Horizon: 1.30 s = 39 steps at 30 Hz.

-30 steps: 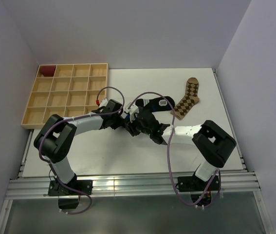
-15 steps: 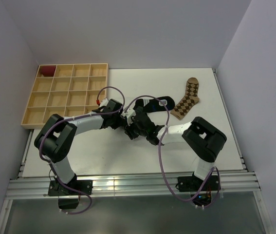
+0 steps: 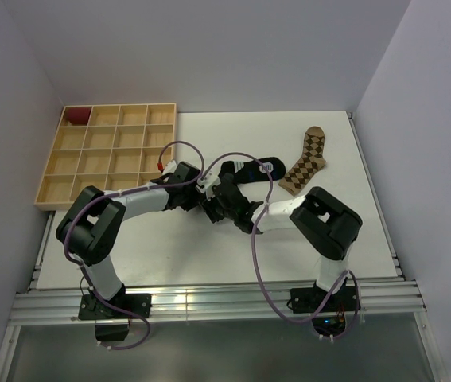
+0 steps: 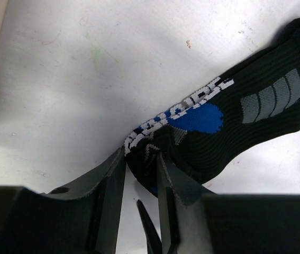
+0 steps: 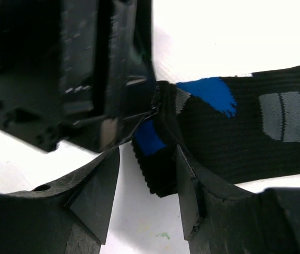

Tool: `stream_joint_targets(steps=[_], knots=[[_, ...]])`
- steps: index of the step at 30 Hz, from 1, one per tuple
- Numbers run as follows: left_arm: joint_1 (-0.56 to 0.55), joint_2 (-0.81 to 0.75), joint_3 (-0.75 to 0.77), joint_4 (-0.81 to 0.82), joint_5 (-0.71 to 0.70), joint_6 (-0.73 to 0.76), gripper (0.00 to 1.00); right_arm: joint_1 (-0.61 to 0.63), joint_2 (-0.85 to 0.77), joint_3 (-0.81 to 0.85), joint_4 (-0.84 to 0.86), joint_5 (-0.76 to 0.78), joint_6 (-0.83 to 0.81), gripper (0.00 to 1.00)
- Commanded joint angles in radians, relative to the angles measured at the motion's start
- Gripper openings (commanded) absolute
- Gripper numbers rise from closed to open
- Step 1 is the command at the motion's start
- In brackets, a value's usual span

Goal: Roll the socks
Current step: Roll the sock at the center of the board.

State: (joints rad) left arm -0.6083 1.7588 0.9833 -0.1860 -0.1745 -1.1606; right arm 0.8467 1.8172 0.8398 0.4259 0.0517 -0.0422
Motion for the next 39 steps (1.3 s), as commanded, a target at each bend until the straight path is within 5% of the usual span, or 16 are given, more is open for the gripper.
stream_joint_targets(steps=[1, 5, 8, 9, 12, 24, 30, 39], knots=[[-0.018, 0.036, -0.017, -0.105, 0.006, 0.052, 0.34, -0.023, 0.048, 0.019, -0.108, 0.071, 0.013, 0.53], [-0.018, 0.033, -0.011, -0.109, 0.001, 0.053, 0.34, -0.023, 0.065, 0.031, -0.196, 0.091, 0.036, 0.47], [-0.018, 0.031, -0.008, -0.109, -0.002, 0.053, 0.35, -0.023, 0.062, 0.030, -0.252, 0.097, 0.069, 0.32], [-0.018, 0.031, -0.006, -0.109, -0.003, 0.050, 0.35, -0.021, 0.060, 0.030, -0.281, 0.102, 0.086, 0.18], [-0.016, 0.027, -0.009, -0.104, -0.005, 0.036, 0.36, -0.024, 0.056, 0.028, -0.338, 0.102, 0.114, 0.00], [-0.016, -0.094, -0.063, -0.041, -0.036, -0.062, 0.62, -0.201, 0.137, 0.149, -0.553, -0.415, 0.180, 0.00], [-0.016, -0.206, -0.132, 0.031, -0.056, -0.097, 0.79, -0.302, 0.180, 0.171, -0.532, -0.680, 0.284, 0.00], [-0.016, -0.205, -0.163, 0.102, -0.020, -0.105, 0.80, -0.397, 0.267, 0.102, -0.352, -0.918, 0.538, 0.00]])
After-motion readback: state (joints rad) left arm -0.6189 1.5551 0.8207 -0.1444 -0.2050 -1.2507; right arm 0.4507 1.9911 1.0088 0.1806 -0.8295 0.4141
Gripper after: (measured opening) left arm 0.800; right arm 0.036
